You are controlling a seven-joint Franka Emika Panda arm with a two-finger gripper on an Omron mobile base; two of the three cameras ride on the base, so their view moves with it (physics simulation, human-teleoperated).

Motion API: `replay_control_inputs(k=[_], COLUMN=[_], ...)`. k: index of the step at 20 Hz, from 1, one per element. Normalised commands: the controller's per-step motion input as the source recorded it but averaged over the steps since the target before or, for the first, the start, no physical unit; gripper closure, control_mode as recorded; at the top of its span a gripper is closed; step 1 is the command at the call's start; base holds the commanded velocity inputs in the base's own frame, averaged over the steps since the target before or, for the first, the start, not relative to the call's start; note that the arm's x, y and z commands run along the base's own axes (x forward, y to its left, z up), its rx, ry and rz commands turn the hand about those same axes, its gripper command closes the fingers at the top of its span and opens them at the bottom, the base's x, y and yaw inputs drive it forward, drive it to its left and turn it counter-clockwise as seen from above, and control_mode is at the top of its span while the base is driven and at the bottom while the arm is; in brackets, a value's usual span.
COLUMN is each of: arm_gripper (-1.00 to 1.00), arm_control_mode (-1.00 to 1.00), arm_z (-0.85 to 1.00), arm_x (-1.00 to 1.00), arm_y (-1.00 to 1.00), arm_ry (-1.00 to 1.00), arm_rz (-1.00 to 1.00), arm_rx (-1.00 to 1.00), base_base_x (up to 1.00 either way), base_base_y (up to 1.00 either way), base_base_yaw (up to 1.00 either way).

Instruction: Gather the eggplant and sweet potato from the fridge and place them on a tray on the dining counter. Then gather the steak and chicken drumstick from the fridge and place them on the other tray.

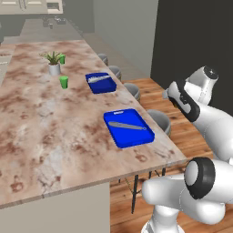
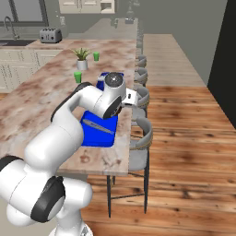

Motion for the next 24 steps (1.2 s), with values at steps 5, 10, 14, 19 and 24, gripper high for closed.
replay_control_inputs(k=[5,10,14,19,24], arm_gripper=[1.0,1.0,1.0,1.0,1.0], arm_control_mode=[1.0,1.0,1.0,1.0,1.0], arm_z=[0.0,0.0,0.0,0.0,0.0], arm_x=[0.0,0.0,0.0,0.0,0.0], arm_y=[0.0,0.0,0.0,0.0,0.0], arm_ry=[0.0,0.0,0.0,0.0,0.0], arm_rz=[0.0,0.0,0.0,0.0,0.0], arm_rx=[0.0,0.0,0.0,0.0,0.0], base_base_x=[0.38,0.29,0.51,0.32,0.05], base_base_y=[0.0,0.0,0.0,0.0,0.0], base_base_yaw=[0.08,0.04,0.0,0.01,0.0])
